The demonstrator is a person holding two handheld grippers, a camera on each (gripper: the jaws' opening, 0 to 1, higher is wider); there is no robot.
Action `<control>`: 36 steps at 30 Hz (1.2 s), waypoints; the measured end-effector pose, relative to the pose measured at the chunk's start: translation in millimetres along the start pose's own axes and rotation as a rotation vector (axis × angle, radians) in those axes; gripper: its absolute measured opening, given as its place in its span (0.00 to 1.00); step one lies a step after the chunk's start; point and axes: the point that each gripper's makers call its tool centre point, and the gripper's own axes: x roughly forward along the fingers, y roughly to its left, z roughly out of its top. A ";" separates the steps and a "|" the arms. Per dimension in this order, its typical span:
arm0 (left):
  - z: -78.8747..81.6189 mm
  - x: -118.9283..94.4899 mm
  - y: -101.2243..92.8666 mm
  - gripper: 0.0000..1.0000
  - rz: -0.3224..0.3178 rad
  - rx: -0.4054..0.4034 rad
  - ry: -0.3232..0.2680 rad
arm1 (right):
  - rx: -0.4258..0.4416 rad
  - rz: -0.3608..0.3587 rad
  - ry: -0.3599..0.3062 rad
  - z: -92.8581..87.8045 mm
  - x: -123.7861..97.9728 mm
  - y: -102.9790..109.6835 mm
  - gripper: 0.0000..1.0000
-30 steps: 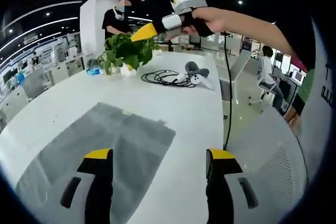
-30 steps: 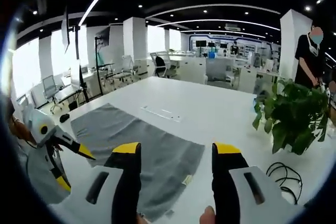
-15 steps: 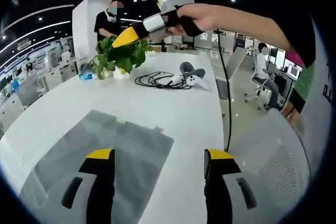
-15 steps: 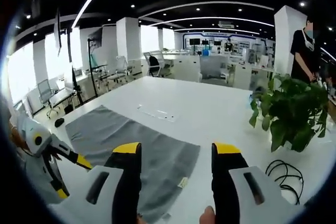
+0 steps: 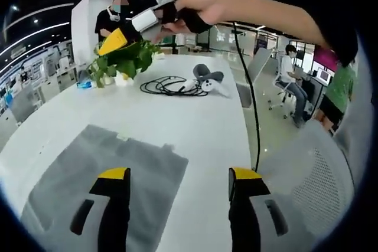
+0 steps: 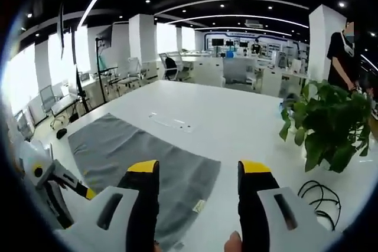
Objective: Fold the towel on the table until its edges align and the towel forms a compact rectangular stack.
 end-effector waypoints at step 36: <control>-16.5 73.5 -0.9 0.48 -0.078 0.133 0.060 | -0.031 0.081 0.119 -49.9 81.4 -24.1 0.45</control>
